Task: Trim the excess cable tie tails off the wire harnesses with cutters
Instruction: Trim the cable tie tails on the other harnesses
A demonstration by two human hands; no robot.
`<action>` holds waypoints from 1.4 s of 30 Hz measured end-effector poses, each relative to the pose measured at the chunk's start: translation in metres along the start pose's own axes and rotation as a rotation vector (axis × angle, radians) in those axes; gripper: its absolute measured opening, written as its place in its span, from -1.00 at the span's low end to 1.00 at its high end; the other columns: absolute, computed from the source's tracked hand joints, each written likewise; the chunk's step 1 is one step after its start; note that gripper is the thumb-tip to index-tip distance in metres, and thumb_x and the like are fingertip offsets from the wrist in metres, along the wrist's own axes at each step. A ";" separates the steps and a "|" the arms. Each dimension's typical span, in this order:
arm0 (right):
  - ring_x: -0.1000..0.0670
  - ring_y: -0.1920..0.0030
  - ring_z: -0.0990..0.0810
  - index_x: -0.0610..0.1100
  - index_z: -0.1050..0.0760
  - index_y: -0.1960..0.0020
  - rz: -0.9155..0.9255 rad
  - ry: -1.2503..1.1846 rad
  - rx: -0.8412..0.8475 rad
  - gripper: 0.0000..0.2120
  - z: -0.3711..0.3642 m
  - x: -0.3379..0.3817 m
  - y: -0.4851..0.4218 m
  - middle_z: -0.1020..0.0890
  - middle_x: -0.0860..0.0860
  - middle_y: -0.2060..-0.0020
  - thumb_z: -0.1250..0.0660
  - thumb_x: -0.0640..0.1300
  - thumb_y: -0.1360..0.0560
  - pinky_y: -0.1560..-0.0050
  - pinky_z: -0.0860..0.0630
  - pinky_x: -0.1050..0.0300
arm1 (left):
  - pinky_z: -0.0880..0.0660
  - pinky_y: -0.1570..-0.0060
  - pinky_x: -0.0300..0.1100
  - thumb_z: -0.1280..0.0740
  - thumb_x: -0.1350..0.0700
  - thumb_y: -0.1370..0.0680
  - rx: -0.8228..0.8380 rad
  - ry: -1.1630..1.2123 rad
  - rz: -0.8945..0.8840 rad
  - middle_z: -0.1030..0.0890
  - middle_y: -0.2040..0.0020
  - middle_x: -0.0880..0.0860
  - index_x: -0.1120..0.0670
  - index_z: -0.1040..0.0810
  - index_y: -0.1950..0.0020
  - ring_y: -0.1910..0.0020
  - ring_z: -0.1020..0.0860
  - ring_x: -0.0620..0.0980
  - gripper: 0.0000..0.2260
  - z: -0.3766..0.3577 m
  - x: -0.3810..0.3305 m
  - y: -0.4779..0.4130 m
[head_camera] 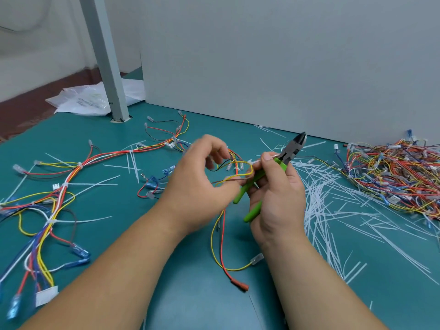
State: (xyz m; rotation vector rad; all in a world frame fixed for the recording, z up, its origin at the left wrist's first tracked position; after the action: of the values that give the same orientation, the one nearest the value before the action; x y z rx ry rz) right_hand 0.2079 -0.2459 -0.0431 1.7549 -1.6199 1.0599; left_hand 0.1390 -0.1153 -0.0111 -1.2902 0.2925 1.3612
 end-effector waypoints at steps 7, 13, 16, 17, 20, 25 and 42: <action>0.02 0.32 -0.54 -0.03 -0.56 0.14 0.001 0.013 -0.040 -0.76 0.005 0.002 -0.003 -0.60 0.03 0.31 -0.30 -0.24 -0.66 0.22 -0.46 0.04 | -0.41 0.37 -0.43 -0.25 -0.34 -0.52 0.181 0.577 0.381 -0.66 0.28 0.05 0.13 -0.66 0.14 0.35 -0.58 -0.08 -0.46 -0.031 0.003 0.005; 0.01 0.36 -0.48 -0.02 -0.56 0.18 0.075 0.207 -0.061 -0.89 0.004 0.004 0.001 -0.56 0.05 0.35 -0.39 -0.08 -0.53 0.31 -0.45 0.02 | -0.41 0.42 -0.30 -0.40 0.08 -0.60 0.170 0.536 0.492 -0.71 0.25 0.03 0.07 -0.70 0.15 0.39 -0.61 -0.06 -0.83 -0.035 0.016 0.009; -0.01 0.40 -0.44 0.00 -0.57 0.19 0.095 0.249 -0.052 -0.90 0.004 0.003 0.001 -0.54 0.05 0.38 -0.38 -0.06 -0.50 0.36 -0.40 0.06 | -0.34 0.46 -0.31 -0.39 0.09 -0.61 0.223 0.672 0.576 -0.63 0.32 0.01 0.05 -0.71 0.15 0.46 -0.50 -0.09 -0.83 -0.041 0.016 0.013; -0.01 0.40 -0.44 0.03 -0.59 0.21 0.101 0.253 -0.048 -0.88 0.003 0.004 0.002 -0.54 0.05 0.38 -0.38 -0.06 -0.51 0.35 -0.41 0.06 | -0.33 0.47 -0.32 -0.38 0.05 -0.61 0.245 0.732 0.609 -0.61 0.32 0.01 0.04 -0.72 0.13 0.48 -0.46 -0.11 -0.81 -0.044 0.015 0.015; -0.03 0.31 -0.51 0.08 -0.62 0.24 0.103 0.238 -0.042 -0.84 0.002 0.004 0.002 -0.58 0.02 0.34 -0.38 -0.05 -0.51 0.19 -0.46 -0.02 | -0.28 0.55 -0.35 -0.34 -0.05 -0.62 0.237 0.824 0.703 -0.61 0.32 -0.03 0.05 -0.71 -0.01 0.53 -0.41 -0.17 -0.78 -0.045 0.015 0.017; -0.13 0.18 -0.58 0.02 -0.59 0.20 0.088 0.214 -0.065 -0.88 0.005 0.002 -0.001 -0.62 -0.03 0.27 -0.38 -0.04 -0.51 0.00 -0.52 -0.18 | -0.26 0.57 -0.34 -0.31 -0.16 -0.61 0.216 0.789 0.753 -0.69 0.26 0.02 0.01 -0.64 -0.05 0.55 -0.44 -0.14 -0.73 -0.042 0.018 0.017; -0.06 0.22 -0.55 0.07 -0.65 0.22 0.071 0.201 0.015 -0.86 -0.001 0.001 0.002 -0.58 -0.05 0.30 -0.40 -0.07 -0.51 0.05 -0.54 -0.08 | -0.15 0.59 -0.34 -0.41 -0.03 -0.55 0.207 0.870 0.725 -0.51 0.41 -0.07 -0.04 -0.73 0.25 0.64 -0.25 -0.20 -0.78 -0.037 0.021 0.013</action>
State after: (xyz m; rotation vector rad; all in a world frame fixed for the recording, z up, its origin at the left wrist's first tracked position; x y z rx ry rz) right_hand 0.2052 -0.2459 -0.0417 1.5546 -1.5621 1.2422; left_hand 0.1523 -0.1369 -0.0473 -1.6087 1.5759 1.1979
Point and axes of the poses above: each hand's wrist, its own y-axis away from the middle knuckle, its own z-axis out of the back of the hand, x = y × z, the point moved 6 cm from there along -y, towards the middle knuckle
